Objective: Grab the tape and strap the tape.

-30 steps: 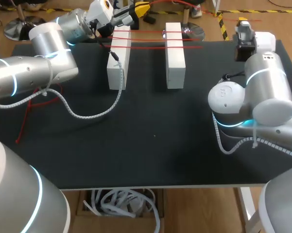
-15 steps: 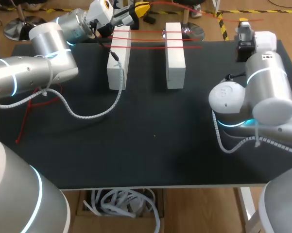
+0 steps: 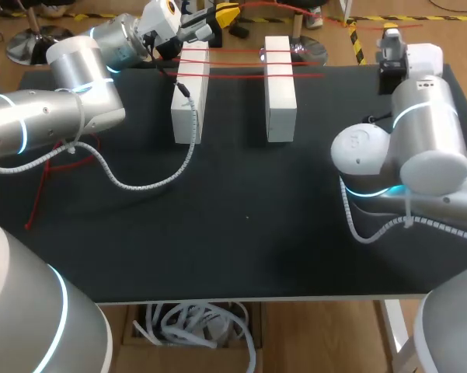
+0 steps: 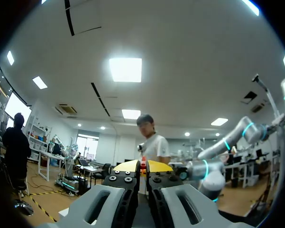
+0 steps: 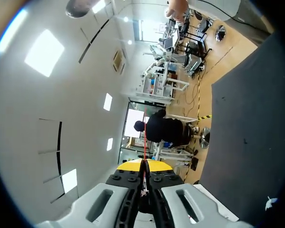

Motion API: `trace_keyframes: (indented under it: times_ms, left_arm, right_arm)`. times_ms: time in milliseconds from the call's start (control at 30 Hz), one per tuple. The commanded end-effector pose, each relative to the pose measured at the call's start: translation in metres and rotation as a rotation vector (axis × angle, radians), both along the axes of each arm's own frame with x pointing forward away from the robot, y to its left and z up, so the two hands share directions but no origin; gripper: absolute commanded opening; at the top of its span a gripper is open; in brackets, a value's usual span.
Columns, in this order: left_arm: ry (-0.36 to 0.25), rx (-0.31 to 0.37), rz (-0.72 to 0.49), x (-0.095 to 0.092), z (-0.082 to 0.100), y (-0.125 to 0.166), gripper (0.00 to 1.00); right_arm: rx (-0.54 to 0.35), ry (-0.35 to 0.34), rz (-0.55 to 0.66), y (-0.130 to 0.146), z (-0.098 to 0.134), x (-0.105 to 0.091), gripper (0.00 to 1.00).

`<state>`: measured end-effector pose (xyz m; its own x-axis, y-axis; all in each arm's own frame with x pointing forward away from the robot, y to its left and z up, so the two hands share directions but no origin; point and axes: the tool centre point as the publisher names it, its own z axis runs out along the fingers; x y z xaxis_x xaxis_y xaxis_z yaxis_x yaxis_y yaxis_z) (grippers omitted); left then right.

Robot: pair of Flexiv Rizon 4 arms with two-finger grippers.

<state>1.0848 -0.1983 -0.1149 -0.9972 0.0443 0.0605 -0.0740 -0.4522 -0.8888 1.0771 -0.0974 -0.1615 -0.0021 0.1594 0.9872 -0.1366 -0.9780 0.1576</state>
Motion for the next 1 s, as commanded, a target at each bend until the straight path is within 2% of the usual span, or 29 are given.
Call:
trace_keyframes:
  times_ms: [33, 333, 367, 467, 600, 700, 833, 1000]
  left_arm:
    - [-0.002, -0.004, -0.004, 0.0015, -0.0016, 0.0001, 0.0]
    - [-0.002, -0.004, -0.004, 0.0015, -0.0016, 0.0001, 0.0]
    - [-0.011, 0.038, 0.003, 0.0019, 0.0007, 0.0012, 0.0]
    - [-0.041, 0.235, 0.027, 0.0022, 0.0043, 0.0015, 0.0]
    - [-0.055, 0.355, 0.054, 0.0021, 0.0055, 0.0012, 0.0]
    - [-0.052, 0.401, 0.06, 0.002, 0.0056, 0.0014, 0.0]
    - [-0.079, 0.509, 0.052, -0.0007, 0.0067, 0.0003, 0.0]
    - [-0.076, 0.627, 0.024, -0.0047, 0.0048, -0.0039, 0.0]
  right_arm:
    - [-0.001, 0.0, -0.003, 0.001, -0.0003, 0.0007, 0.0]
    - [-0.001, 0.0, -0.003, 0.001, -0.0003, 0.0007, 0.0]
    - [-0.001, 0.0, -0.003, 0.001, -0.0003, 0.0007, 0.0]
    - [-0.001, 0.0, -0.003, 0.001, -0.0003, 0.0007, 0.0]
    - [-0.001, 0.0, -0.003, 0.001, -0.0003, 0.0007, 0.0]
    - [-0.001, 0.0, -0.003, 0.001, -0.0003, 0.0007, 0.0]
    - [-0.001, 0.0, -0.003, 0.001, -0.0003, 0.0007, 0.0]
    - [-0.001, 0.0, -0.003, 0.001, -0.0003, 0.0007, 0.0]
